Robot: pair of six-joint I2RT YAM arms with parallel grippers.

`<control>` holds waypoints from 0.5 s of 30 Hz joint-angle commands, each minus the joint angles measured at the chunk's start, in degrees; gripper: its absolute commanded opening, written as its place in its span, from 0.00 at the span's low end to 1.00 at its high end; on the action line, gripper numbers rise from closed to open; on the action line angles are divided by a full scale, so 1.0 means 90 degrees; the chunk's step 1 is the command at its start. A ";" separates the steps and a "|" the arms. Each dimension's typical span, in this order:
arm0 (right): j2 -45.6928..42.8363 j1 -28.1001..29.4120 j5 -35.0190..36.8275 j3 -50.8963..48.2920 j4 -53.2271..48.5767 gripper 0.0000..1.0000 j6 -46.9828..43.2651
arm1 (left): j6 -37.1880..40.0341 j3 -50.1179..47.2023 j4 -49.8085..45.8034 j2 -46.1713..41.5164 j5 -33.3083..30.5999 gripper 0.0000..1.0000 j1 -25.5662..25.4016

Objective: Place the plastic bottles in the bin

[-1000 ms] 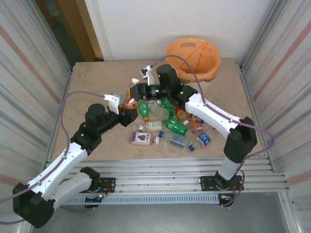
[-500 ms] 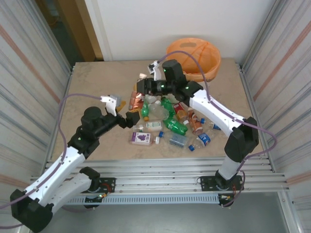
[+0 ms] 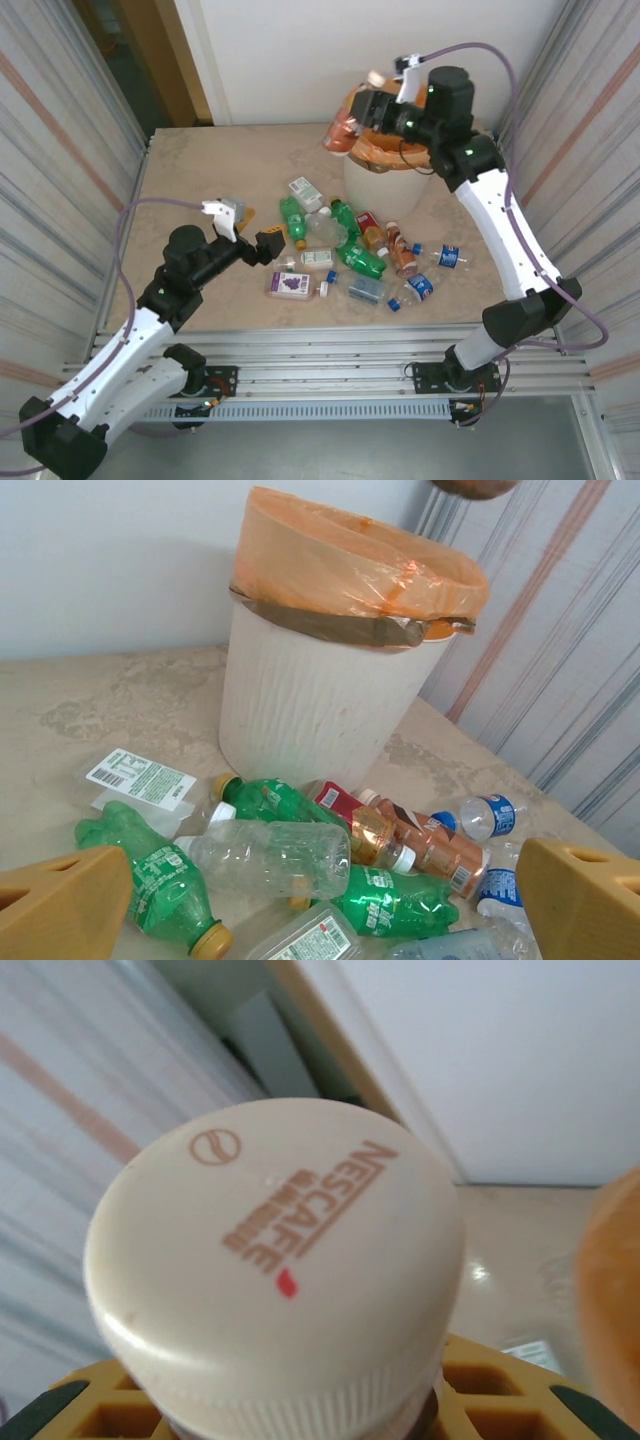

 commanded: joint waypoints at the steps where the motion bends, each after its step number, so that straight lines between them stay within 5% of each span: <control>1: 0.0078 -0.0405 0.0359 0.0376 -0.0387 0.22 -0.0293 | 0.0068 0.0062 0.0029 -0.0002 -0.0240 0.99 -0.0046; 15: 0.1687 -0.1506 0.1069 0.1668 -0.1494 0.22 -0.0953 | 0.0029 0.0062 -0.0066 -0.0055 -0.0495 0.99 -0.0048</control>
